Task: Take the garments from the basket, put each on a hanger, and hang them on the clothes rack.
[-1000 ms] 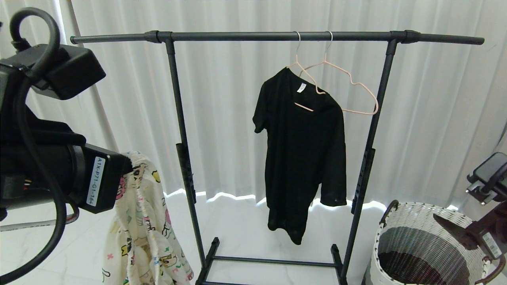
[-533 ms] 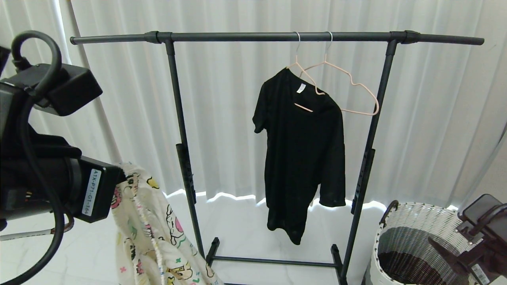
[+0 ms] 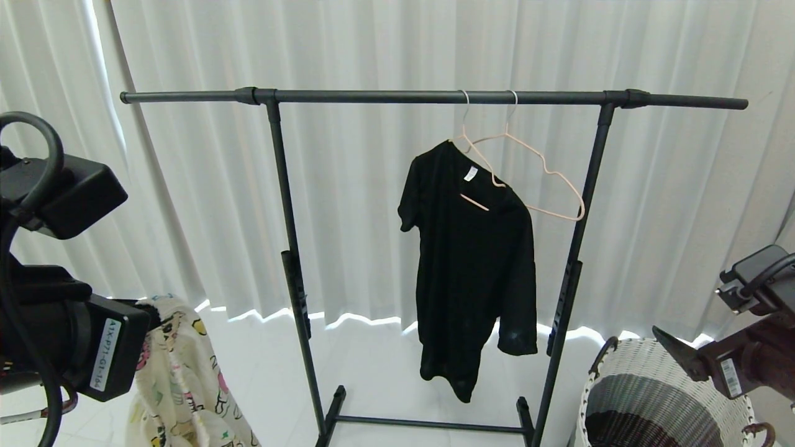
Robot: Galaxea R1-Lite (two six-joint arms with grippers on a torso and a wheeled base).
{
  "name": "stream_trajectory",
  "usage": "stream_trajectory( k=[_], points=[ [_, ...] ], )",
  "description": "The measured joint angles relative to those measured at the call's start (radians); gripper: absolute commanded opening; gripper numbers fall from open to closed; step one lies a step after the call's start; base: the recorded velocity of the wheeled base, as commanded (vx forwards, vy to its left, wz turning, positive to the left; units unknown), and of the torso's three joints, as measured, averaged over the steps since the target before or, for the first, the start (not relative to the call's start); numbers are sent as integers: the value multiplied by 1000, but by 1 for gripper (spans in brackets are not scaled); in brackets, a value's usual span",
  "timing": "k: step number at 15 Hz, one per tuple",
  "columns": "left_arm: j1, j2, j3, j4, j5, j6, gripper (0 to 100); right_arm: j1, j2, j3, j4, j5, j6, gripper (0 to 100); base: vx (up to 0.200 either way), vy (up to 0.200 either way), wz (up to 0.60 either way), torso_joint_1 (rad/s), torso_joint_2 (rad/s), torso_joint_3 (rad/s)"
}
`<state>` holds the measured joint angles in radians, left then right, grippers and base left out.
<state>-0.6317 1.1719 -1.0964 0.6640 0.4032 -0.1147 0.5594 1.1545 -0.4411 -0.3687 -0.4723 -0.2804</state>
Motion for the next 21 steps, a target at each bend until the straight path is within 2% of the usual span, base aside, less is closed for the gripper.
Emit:
stream_trajectory(
  k=[9,16,18,21],
  points=[
    [8,-6,1,-1,0,0,0,1,15,-5,-2,4,7,100,0,0,0,203,-475,-273],
    [9,-4,1,0,0,3,0,-1,-5,-7,-3,3,13,100,0,0,0,27,-60,-30],
    [9,-5,1,0,0,3,0,-23,2,-7,-3,-1,11,100,0,0,0,0,0,0],
    [9,-7,1,0,1,3,0,-108,13,-9,-42,0,8,100,0,0,0,0,0,0]
  ],
)
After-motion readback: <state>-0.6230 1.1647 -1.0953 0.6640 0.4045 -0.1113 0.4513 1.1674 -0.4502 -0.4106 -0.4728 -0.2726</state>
